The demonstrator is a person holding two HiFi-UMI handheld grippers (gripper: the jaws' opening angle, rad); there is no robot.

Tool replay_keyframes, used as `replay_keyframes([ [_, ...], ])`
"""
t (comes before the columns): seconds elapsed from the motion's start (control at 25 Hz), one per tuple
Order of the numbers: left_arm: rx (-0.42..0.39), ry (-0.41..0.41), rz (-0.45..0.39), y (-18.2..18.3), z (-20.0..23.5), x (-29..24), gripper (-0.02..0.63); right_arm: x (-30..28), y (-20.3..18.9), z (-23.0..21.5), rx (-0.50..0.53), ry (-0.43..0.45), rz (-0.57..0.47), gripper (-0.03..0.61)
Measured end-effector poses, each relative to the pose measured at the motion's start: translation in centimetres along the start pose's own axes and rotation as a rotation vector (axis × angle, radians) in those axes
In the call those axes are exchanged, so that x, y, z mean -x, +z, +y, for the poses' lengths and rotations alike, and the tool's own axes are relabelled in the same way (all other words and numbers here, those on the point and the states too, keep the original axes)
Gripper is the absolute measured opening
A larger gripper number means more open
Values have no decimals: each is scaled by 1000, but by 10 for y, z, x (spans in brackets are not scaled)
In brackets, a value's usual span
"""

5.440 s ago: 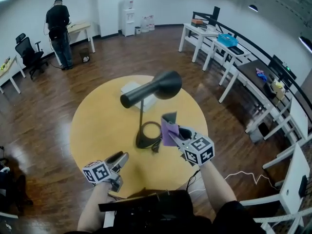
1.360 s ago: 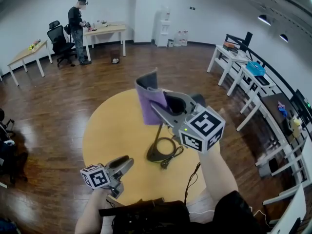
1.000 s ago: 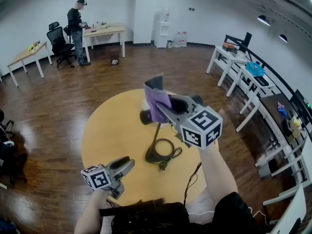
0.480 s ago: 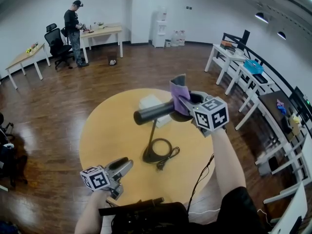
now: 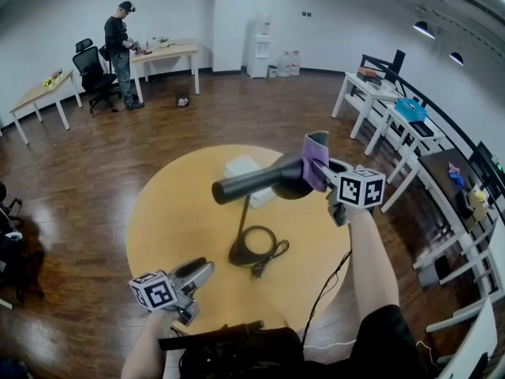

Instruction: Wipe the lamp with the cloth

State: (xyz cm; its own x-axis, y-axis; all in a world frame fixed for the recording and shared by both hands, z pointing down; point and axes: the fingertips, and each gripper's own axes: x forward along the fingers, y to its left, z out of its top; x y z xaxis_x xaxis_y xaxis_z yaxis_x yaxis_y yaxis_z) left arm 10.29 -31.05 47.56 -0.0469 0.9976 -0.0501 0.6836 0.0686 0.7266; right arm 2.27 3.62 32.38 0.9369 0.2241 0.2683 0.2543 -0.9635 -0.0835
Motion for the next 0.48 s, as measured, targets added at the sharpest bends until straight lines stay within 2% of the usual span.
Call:
replay_keyframes([
  [0.16,3,-1,2,-1,-1,0,176,7,-4,-16,-64,-55,-28,103],
  [0.28,3,2,4,0,-1,1,176,16,2,-8,-38,-76,-74,103],
  [0.36,3,5,6,1,0,4,176,23,21,27,29,-25,-136,103],
  [0.48,15,1,1,3,3,6,176,33,53,114,149,148,-234,103],
])
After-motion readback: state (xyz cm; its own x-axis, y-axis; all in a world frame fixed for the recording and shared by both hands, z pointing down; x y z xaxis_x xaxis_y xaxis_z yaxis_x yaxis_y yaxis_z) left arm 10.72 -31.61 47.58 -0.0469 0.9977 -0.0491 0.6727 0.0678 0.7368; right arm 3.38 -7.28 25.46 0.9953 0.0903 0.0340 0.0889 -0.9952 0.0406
